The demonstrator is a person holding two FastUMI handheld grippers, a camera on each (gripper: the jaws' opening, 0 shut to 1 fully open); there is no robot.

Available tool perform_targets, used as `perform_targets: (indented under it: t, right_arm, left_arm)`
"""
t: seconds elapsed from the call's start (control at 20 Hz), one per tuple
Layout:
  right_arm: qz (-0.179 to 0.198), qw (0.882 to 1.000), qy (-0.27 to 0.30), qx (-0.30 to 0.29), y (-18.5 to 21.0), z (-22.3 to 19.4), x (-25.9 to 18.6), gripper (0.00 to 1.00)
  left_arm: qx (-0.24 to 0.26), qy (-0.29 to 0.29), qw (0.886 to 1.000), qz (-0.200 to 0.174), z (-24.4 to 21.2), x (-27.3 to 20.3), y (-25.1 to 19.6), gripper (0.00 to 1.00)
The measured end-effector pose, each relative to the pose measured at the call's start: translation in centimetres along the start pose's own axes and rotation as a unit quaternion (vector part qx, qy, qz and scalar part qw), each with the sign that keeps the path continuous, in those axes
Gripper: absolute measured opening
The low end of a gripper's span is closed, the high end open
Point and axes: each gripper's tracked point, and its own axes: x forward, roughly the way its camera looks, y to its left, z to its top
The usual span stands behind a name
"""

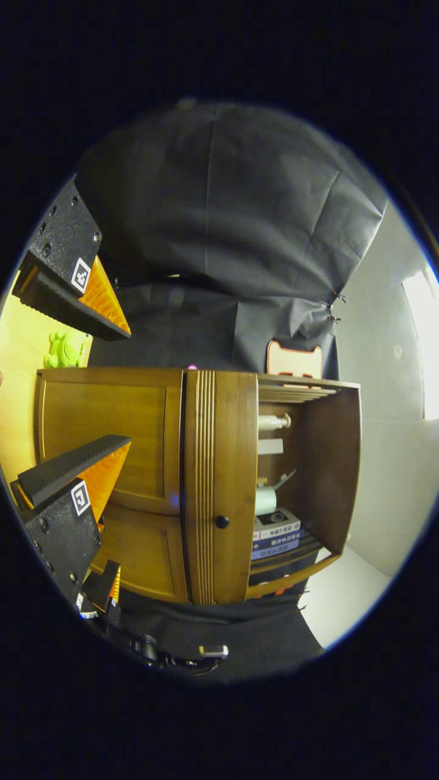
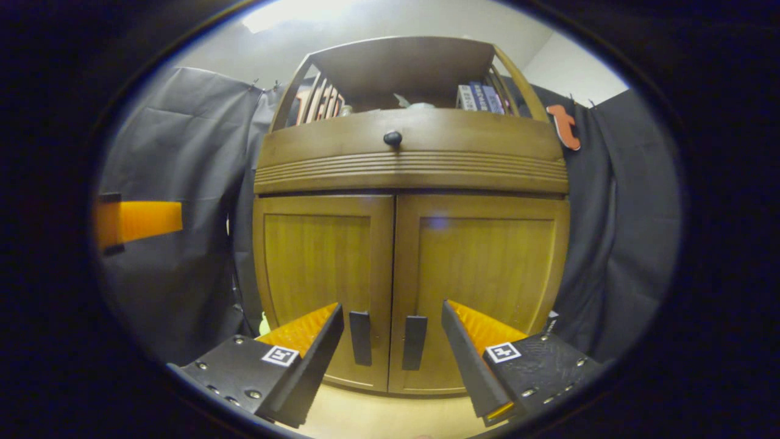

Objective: Open the right door of the double-door shoe cabinet with the right hand, and open the left door with the left hand.

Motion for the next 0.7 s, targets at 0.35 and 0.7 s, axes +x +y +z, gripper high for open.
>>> perform_targets:
  t: [0.35,0.7]
  right_arm:
    - [-0.047,0.997,0.044,-0.043,-2.4,-4.7,5.1,0.92]
    - [-0.079,0.992,0.096,-0.017,-4.8,-8.6,9.0,0.7]
  left_arm:
    - [0.013,0.009,0.998,0.058,-0.2,-1.7,4.2,0.96]
    - [0.011,0.021,0.994,0.104,-0.9,-4.0,7.8,0.92]
